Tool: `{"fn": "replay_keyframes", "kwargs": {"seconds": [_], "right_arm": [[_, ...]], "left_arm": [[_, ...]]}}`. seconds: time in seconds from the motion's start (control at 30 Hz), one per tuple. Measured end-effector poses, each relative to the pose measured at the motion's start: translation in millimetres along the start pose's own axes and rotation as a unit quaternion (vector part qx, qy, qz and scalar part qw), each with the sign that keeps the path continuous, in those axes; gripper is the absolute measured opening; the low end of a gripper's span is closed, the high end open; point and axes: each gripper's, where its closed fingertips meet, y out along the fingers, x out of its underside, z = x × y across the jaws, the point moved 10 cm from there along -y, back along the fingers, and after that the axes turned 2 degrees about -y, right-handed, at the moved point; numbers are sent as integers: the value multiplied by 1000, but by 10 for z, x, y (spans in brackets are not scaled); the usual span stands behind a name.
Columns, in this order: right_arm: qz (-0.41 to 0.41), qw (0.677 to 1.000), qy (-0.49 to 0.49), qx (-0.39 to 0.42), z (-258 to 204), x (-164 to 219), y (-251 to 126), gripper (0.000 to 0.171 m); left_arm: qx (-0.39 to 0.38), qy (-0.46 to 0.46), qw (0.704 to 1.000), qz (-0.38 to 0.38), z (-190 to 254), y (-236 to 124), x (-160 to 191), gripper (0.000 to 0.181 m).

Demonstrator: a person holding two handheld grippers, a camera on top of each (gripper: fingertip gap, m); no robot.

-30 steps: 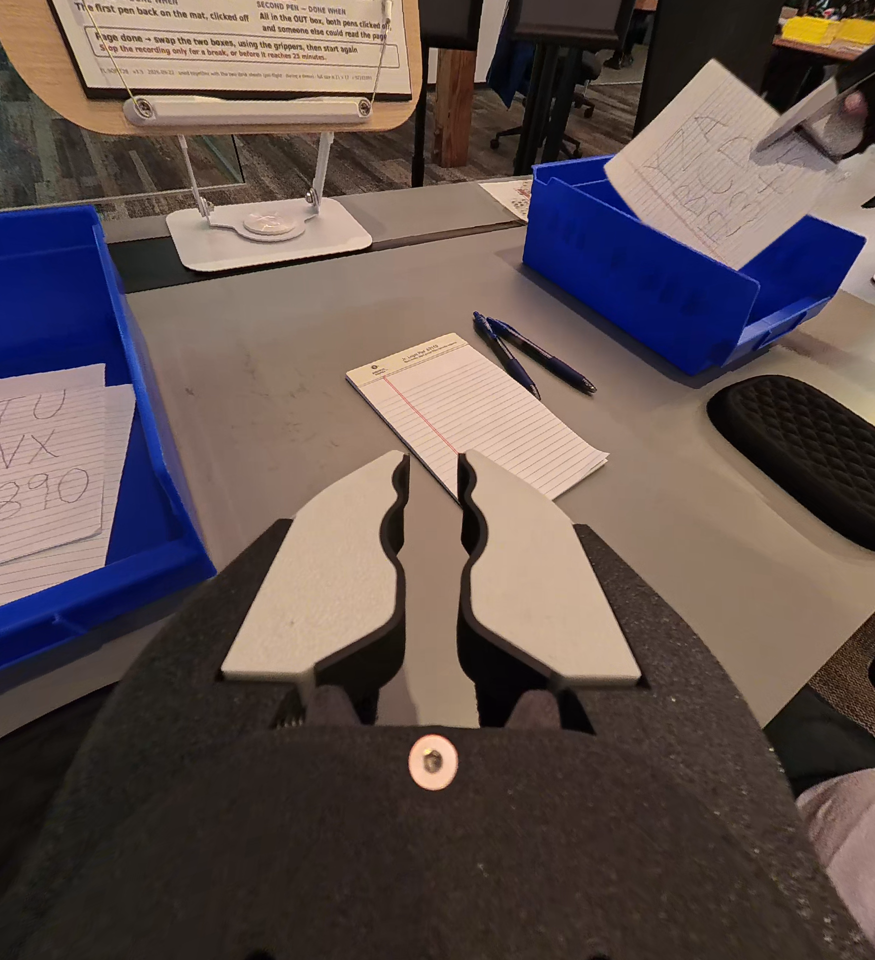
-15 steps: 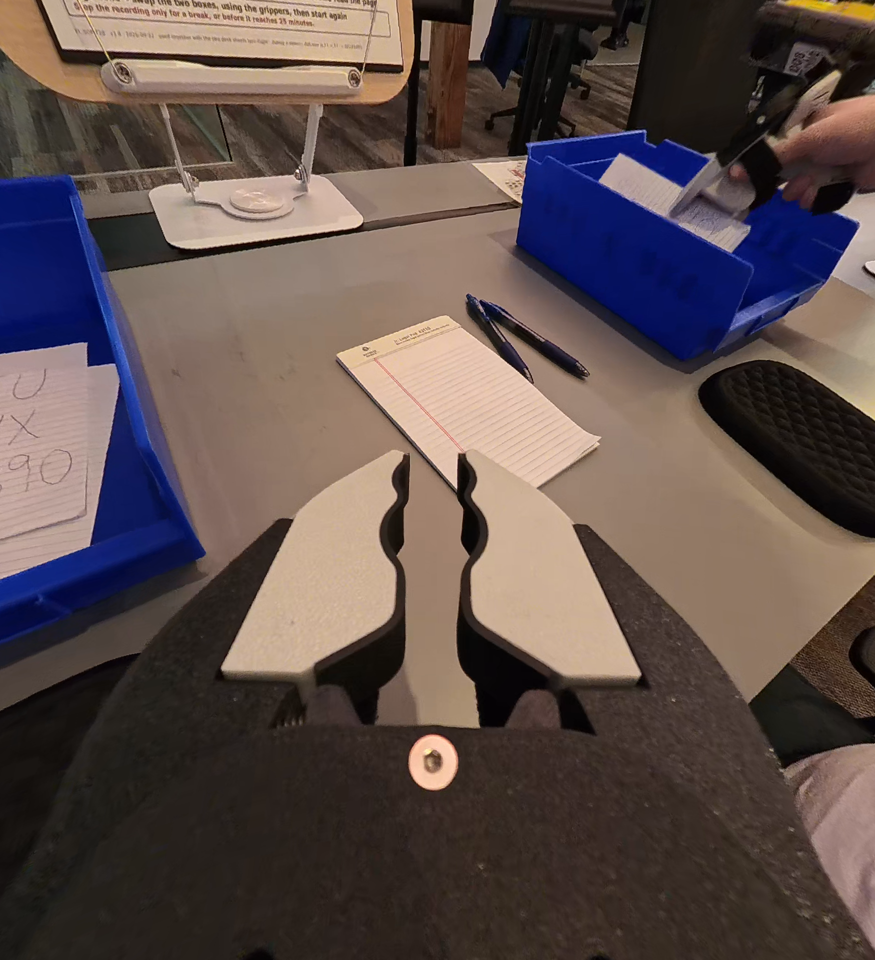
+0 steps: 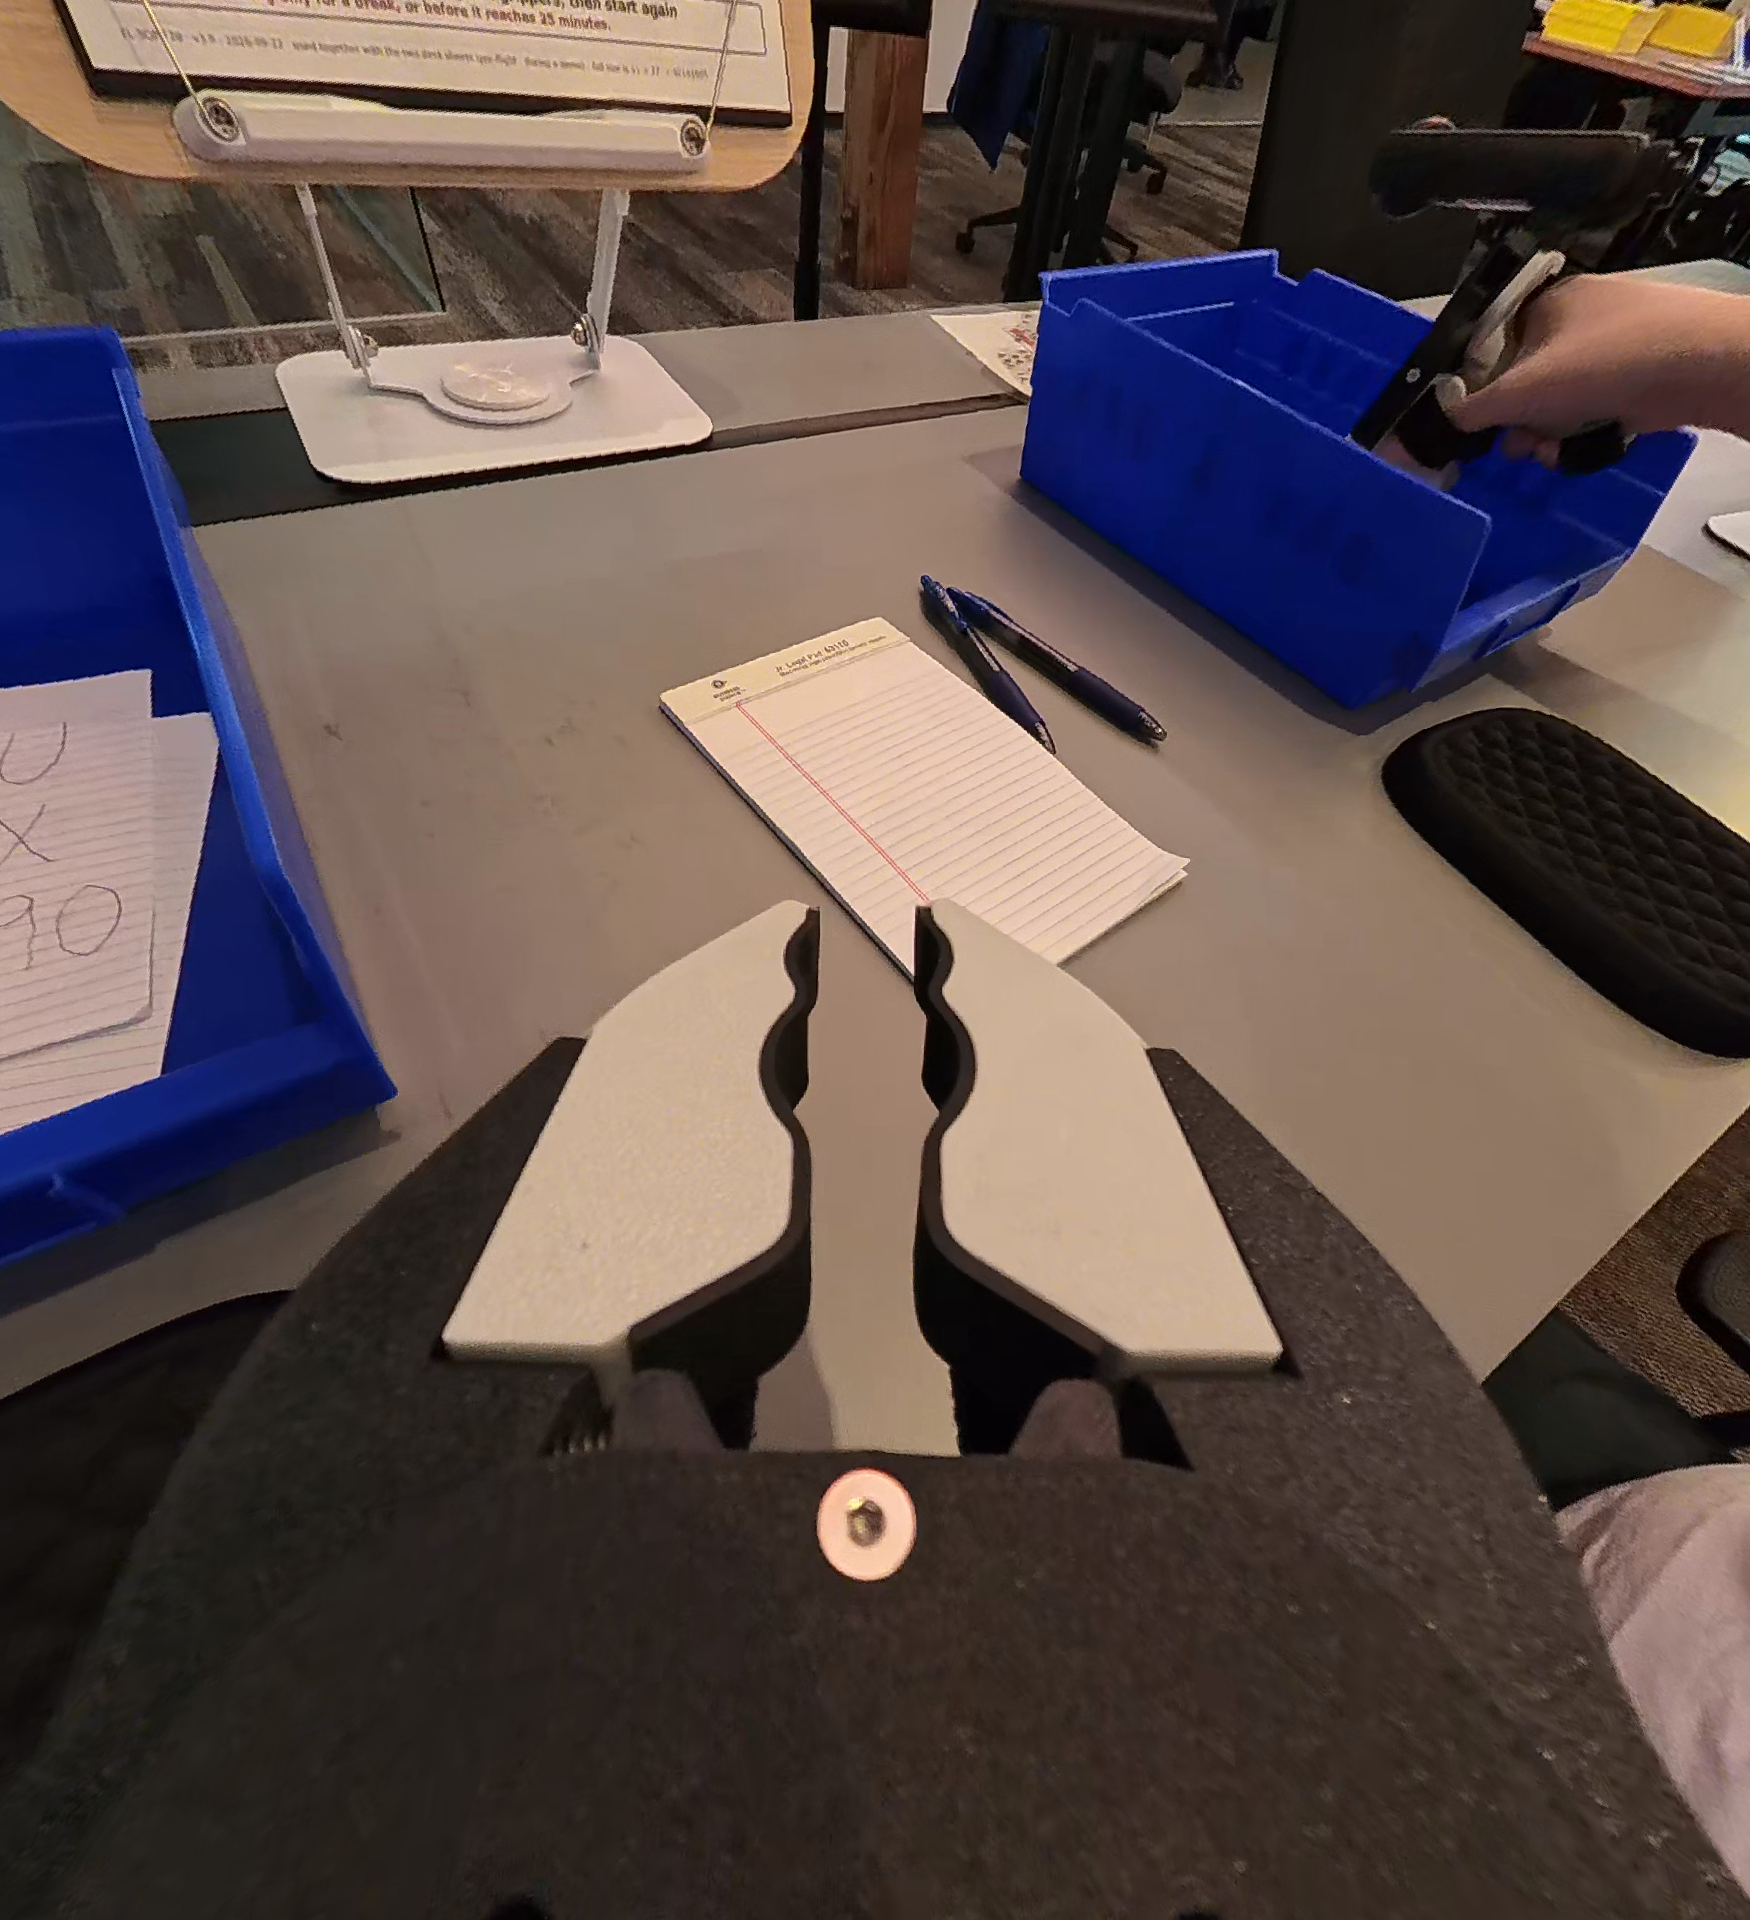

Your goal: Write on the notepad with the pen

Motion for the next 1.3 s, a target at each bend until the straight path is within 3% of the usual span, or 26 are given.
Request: {"fn": "replay_keyframes", "kwargs": {"seconds": [0.2, 0.3, 0.37, 0.47, 0.53, 0.6, 0.7, 0.83, 0.93, 1.07, 1.3], "right_arm": [[65, 991, -61, 100, -127, -55, -197, 35], [148, 963, -129, 183, -309, -85, -607, 39], [241, 929, -182, 216, -587, -102, -1079, 37], [382, 875, -241, 172, -1242, -139, -1803, 30], [420, 862, -264, 107, -1720, -173, -1995, 21], [404, 867, -290, 43, -2161, -212, -1856, 21], [357, 876, -325, -5, -2609, -227, -1311, 16], [274, 905, -325, 2, -2782, -215, -520, 16], [223, 926, -305, 8, -2732, -220, -135, 17], [186, 945, -271, -4, -2594, -228, 76, 19], [183, 952, -243, -47, -2507, -230, 129, 21]], "left_arm": [[-7, -1, 1000, -2, -32, -28, 23, 17], [-18, 18, 1000, -3, -49, -106, -65, 17], [-21, 39, 999, 7, -38, -168, -211, 17], [-8, 82, 997, 2, 55, -104, -493, 16], [9, 111, 994, -21, 157, 103, -608, 17], [35, 121, 990, -57, 252, 429, -589, 17], [85, 112, 985, -103, 405, 968, -362, 13], [64, 164, 971, -161, 530, 1454, -64, 10], [55, 193, 958, -202, 541, 1651, 44, 10], [55, 194, 946, -253, 442, 1802, 182, 8], [77, 163, 956, -233, 303, 1805, 228, 2]]}}
